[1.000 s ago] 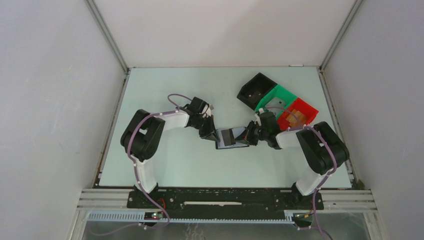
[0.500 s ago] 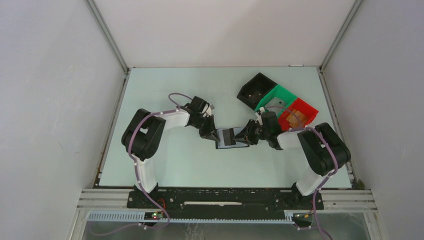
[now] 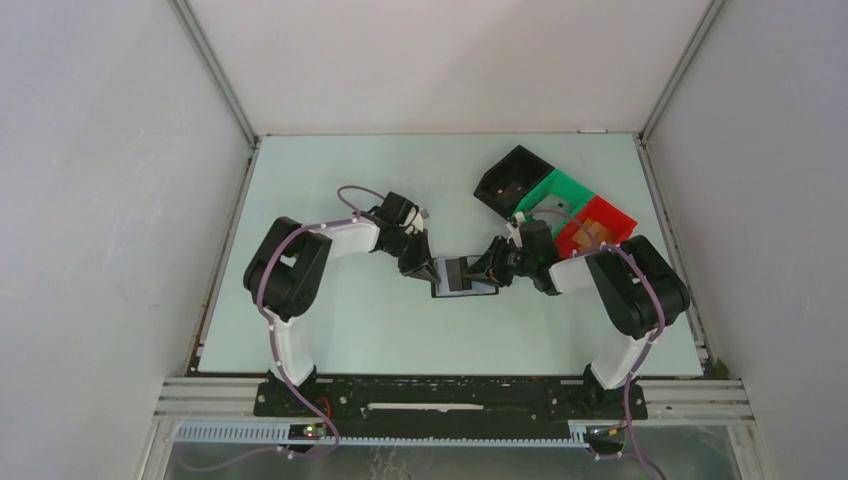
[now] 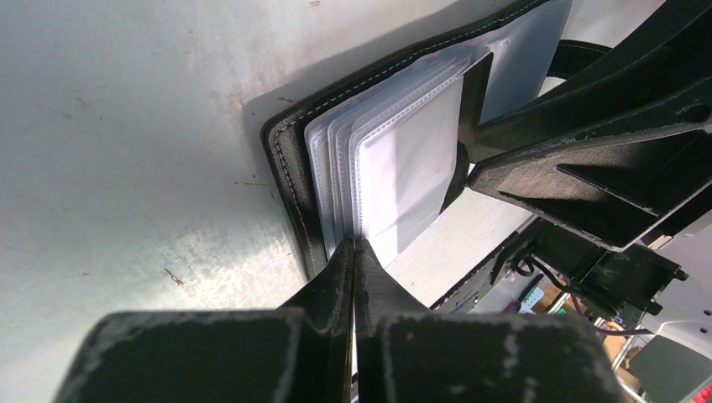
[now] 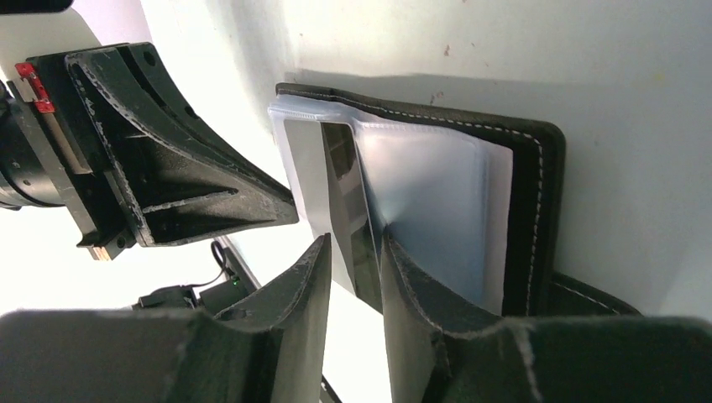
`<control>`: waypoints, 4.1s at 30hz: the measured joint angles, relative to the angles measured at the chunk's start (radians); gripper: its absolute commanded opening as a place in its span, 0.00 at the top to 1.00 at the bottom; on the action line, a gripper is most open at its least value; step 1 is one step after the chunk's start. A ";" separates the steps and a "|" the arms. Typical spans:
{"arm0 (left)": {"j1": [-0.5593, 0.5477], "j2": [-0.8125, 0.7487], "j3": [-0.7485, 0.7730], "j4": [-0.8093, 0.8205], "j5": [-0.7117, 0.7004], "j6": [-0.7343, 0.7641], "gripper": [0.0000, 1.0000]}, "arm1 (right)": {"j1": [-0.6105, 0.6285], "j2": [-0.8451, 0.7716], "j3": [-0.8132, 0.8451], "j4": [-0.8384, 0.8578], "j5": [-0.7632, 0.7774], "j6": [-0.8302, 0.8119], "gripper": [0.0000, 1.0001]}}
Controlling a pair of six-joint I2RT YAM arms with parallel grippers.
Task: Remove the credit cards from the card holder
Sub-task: Remove the credit card from the card holder, then place the credit card in the storage box, then remove the credit card from the card holder.
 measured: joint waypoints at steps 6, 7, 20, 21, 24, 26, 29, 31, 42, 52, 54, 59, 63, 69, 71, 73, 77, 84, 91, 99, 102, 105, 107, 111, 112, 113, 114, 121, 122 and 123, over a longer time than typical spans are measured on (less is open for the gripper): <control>0.000 0.002 0.000 0.000 0.004 0.000 1.00 | 0.007 0.012 0.009 0.009 -0.003 0.005 0.76; 0.000 0.003 0.000 0.000 0.006 0.000 1.00 | 0.006 0.012 0.009 0.009 -0.004 0.006 0.80; 0.000 0.005 0.000 0.001 0.009 0.000 1.00 | -0.013 -0.053 0.008 -0.084 0.024 -0.019 1.00; 0.000 0.005 0.000 0.001 0.009 0.000 1.00 | -0.021 -0.079 0.006 -0.108 0.032 -0.031 1.00; 0.000 0.005 0.000 0.002 0.010 0.000 1.00 | -0.045 -0.164 -0.006 -0.179 0.063 -0.067 1.00; 0.000 0.005 0.000 0.001 0.009 0.000 1.00 | -0.060 -0.213 -0.011 -0.214 0.077 -0.089 1.00; 0.000 0.005 0.000 0.000 0.008 0.000 1.00 | -0.077 -0.276 -0.013 -0.272 0.098 -0.121 1.00; 0.000 0.005 0.000 0.000 0.007 0.000 1.00 | -0.080 -0.308 -0.014 -0.300 0.106 -0.137 1.00; -0.002 -0.035 0.008 -0.067 -0.090 0.037 0.64 | -0.075 -0.491 0.036 -0.569 0.241 -0.152 1.00; -0.002 -0.163 0.053 -0.146 -0.167 0.055 0.63 | -0.047 -0.395 0.527 -0.910 0.600 -0.129 1.00; -0.002 -0.187 0.055 -0.154 -0.172 0.056 0.62 | -0.047 -0.301 0.647 -0.959 0.667 -0.130 1.00; -0.002 -0.212 0.055 -0.175 -0.178 0.063 0.62 | -0.053 -0.021 0.960 -1.118 0.793 -0.132 1.00; -0.002 -0.227 0.055 -0.186 -0.178 0.063 0.62 | -0.065 0.181 1.192 -1.210 0.863 -0.134 1.00; -0.002 -0.237 0.055 -0.190 -0.177 0.071 0.62 | -0.090 0.369 1.418 -1.332 0.916 -0.135 1.00; -0.002 -0.237 0.055 -0.192 -0.177 0.071 0.62 | -0.097 0.416 1.465 -1.361 0.929 -0.139 1.00; -0.002 -0.237 0.055 -0.194 -0.176 0.072 0.62 | -0.103 0.460 1.501 -1.390 0.944 -0.143 1.00; -0.002 -0.237 0.055 -0.197 -0.175 0.080 0.62 | -0.117 0.529 1.533 -1.438 0.967 -0.153 1.00; -0.002 -0.237 0.054 -0.205 -0.175 0.091 0.62 | -0.126 0.632 1.634 -1.489 0.979 -0.167 1.00; -0.002 -0.248 0.053 -0.210 -0.177 0.098 0.62 | -0.126 0.706 1.739 -1.491 0.942 -0.180 0.54; -0.002 -0.257 0.053 -0.213 -0.177 0.097 0.62 | -0.117 0.696 1.725 -1.406 0.829 -0.194 0.53; -0.005 -0.257 0.053 -0.213 -0.177 0.097 0.62 | -0.114 0.624 1.627 -1.353 0.790 -0.201 0.58; -0.013 -0.257 0.053 -0.212 -0.178 0.097 0.62 | -0.112 0.479 1.440 -1.279 0.743 -0.224 0.60; -0.020 -0.257 0.053 -0.209 -0.177 0.095 0.62 | -0.111 0.322 1.262 -1.200 0.678 -0.256 0.61; -0.028 -0.257 0.053 -0.183 -0.175 0.077 0.62 | -0.106 0.061 0.989 -1.062 0.559 -0.311 0.65; -0.029 -0.257 0.053 -0.173 -0.174 0.069 0.62 | -0.101 -0.003 0.916 -1.028 0.534 -0.322 0.69; -0.029 -0.257 0.053 -0.165 -0.174 0.066 0.62 | -0.095 -0.057 0.852 -1.001 0.514 -0.331 0.72; -0.029 -0.257 0.053 -0.156 -0.174 0.059 0.62 | -0.085 -0.105 0.789 -0.978 0.499 -0.340 0.73; -0.045 -0.235 0.053 -0.087 -0.155 0.005 0.62 | 0.068 -0.193 0.484 -0.923 0.422 -0.360 0.80; -0.050 -0.225 0.053 -0.081 -0.151 -0.002 0.62 | 0.089 -0.183 0.463 -0.923 0.416 -0.359 0.82; -0.054 -0.212 0.053 -0.076 -0.148 -0.010 0.62 | 0.102 -0.173 0.450 -0.921 0.411 -0.358 0.83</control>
